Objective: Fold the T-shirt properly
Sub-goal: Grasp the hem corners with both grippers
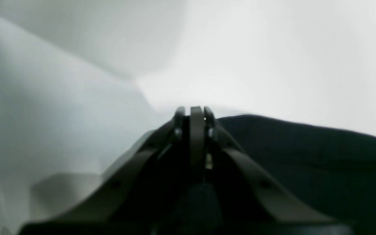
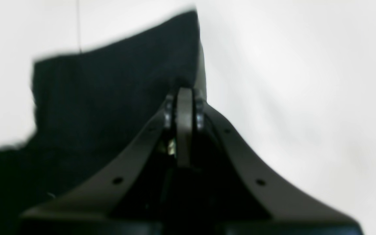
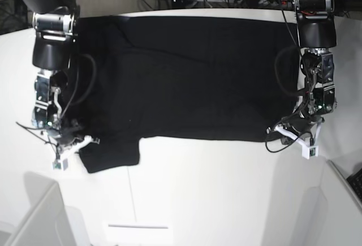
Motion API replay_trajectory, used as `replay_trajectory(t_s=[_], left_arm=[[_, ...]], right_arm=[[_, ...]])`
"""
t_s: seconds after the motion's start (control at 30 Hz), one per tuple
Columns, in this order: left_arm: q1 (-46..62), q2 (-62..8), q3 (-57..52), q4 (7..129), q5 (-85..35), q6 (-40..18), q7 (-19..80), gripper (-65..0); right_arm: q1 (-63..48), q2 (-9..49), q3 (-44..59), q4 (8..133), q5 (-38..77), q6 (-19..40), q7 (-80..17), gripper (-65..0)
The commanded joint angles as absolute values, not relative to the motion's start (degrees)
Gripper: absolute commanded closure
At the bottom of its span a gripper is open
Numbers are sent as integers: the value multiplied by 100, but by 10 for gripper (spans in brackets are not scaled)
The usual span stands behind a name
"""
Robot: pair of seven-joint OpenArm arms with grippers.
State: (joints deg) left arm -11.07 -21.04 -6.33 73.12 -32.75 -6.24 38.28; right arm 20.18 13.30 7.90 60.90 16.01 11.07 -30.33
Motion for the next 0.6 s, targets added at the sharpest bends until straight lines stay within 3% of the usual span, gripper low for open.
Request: replay_trajectory(t_s=[0.0, 0.3, 0.57], left_arm=[[-1147, -2176, -664, 7521, -3301, -664, 3749, 0], [-549, -2123, -1692, 8699, -3301, -664, 4391, 0], [13, -2044, -1789, 9516, -3301, -664, 4708, 0]], right_arm=[[2149, 1411, 822, 6343, 1648, 1130, -2914, 0], [1692, 1411, 831, 7116, 1648, 1130, -3143, 0], [1297, 1376, 1314, 7873, 1657, 1130, -3582, 0]])
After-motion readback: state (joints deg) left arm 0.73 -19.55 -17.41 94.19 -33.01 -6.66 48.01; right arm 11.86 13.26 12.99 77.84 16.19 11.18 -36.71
